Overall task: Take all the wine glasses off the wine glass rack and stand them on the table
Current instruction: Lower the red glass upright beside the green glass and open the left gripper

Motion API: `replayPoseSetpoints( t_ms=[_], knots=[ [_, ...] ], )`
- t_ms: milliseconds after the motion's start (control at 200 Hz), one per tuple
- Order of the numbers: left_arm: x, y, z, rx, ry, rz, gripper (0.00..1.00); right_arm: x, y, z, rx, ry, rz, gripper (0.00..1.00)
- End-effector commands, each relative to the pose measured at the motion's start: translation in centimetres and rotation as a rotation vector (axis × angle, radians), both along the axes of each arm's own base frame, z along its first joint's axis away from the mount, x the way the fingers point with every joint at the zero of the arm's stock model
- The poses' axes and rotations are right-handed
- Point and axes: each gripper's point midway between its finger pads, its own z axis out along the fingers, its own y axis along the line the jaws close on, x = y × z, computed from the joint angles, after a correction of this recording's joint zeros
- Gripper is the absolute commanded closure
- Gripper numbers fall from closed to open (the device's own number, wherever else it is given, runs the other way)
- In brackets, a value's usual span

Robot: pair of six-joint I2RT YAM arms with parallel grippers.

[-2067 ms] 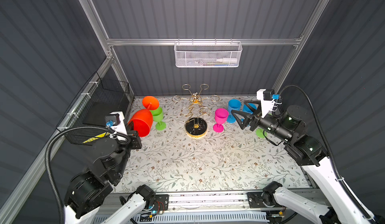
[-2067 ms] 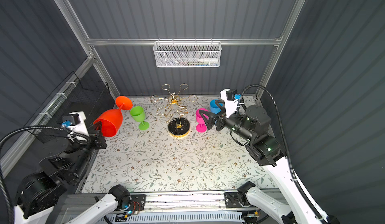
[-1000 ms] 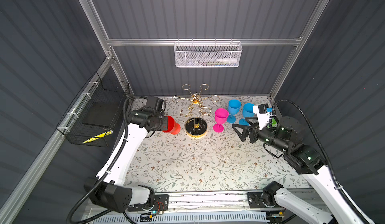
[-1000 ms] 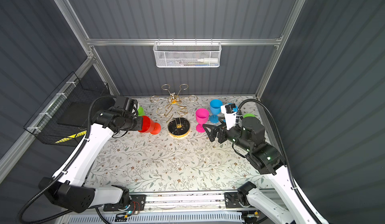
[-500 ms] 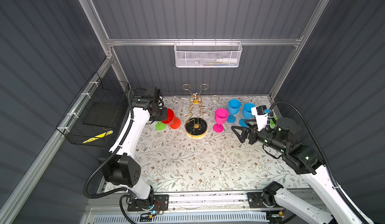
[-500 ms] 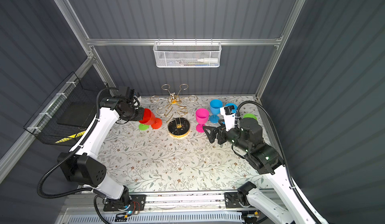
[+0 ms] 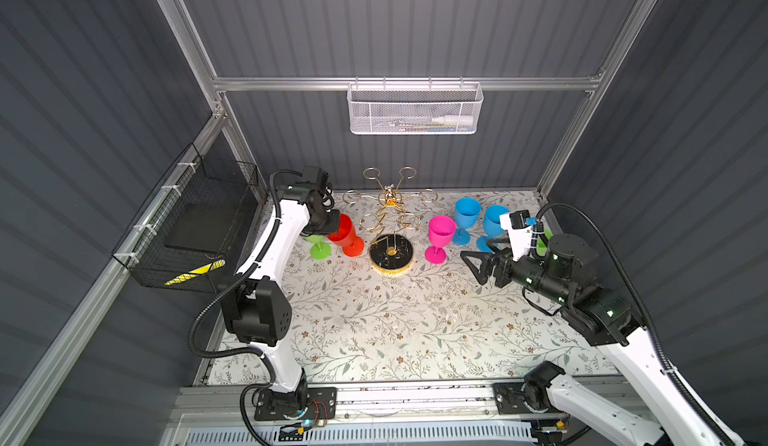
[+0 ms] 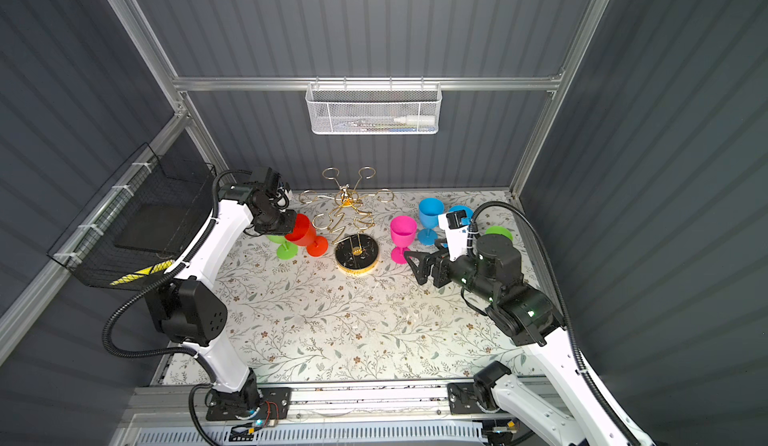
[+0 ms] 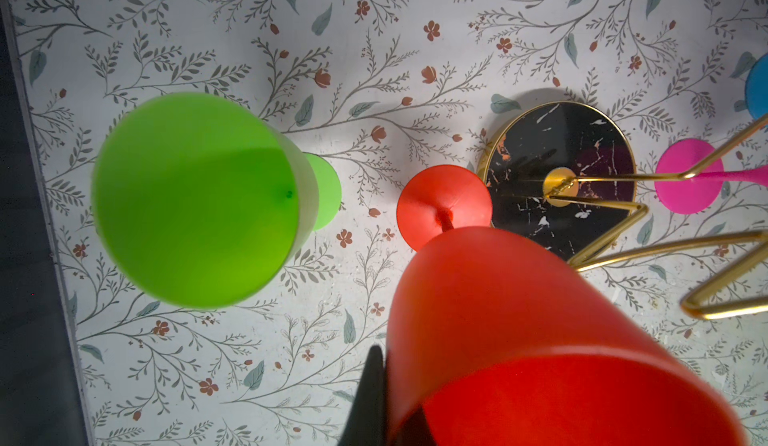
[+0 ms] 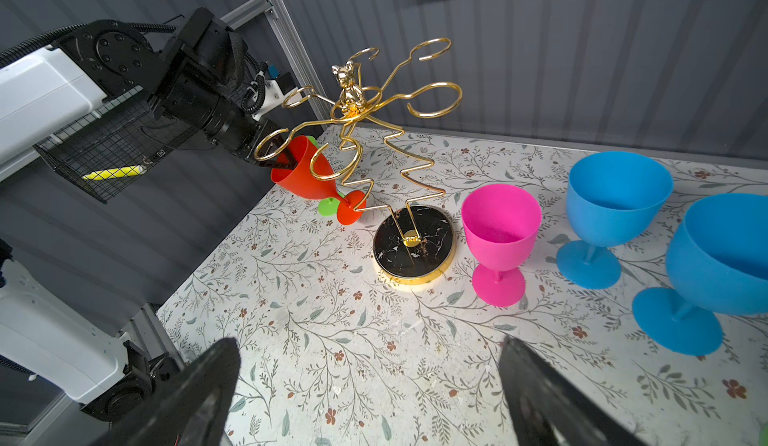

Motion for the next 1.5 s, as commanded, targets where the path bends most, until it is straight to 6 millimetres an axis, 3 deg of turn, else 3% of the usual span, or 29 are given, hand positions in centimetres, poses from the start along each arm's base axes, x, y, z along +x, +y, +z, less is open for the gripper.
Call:
replayPoseSetpoints(
  t_ms=[0, 525, 805, 875, 1050, 1496],
  knots=[
    [0.6, 0.2, 0.0, 0.021, 0.007, -0.016, 0.98, -0.1, 0.0, -0.4, 0.003, 0.017, 0.001, 0.01],
    [3.2, 0.2, -3.4, 0.062, 0.074, -0.024, 0.97, -0.1, -0.4, -1.1, -0.02, 0.027, -0.015, 0.01],
    [3.7, 0.4, -4.2, 0.063, 0.078, -0.02, 0.84, 0.2, -0.4, -1.1, -0.027, 0.024, -0.023, 0.01],
    [3.9, 0.3, -4.2, 0.058, 0.071, -0.021, 0.75, 0.3, -0.4, -1.0, -0.029, 0.023, -0.024, 0.01],
    [3.9, 0.3, -3.3, 0.049, 0.045, -0.021, 0.67, 0.4, -0.6, -0.8, -0.036, 0.016, -0.031, 0.01],
    [3.7, -0.2, 2.8, -0.083, -0.182, -0.025, 0.5, 0.4, -1.5, 0.6, -0.051, -0.04, -0.065, 0.01]
  ],
)
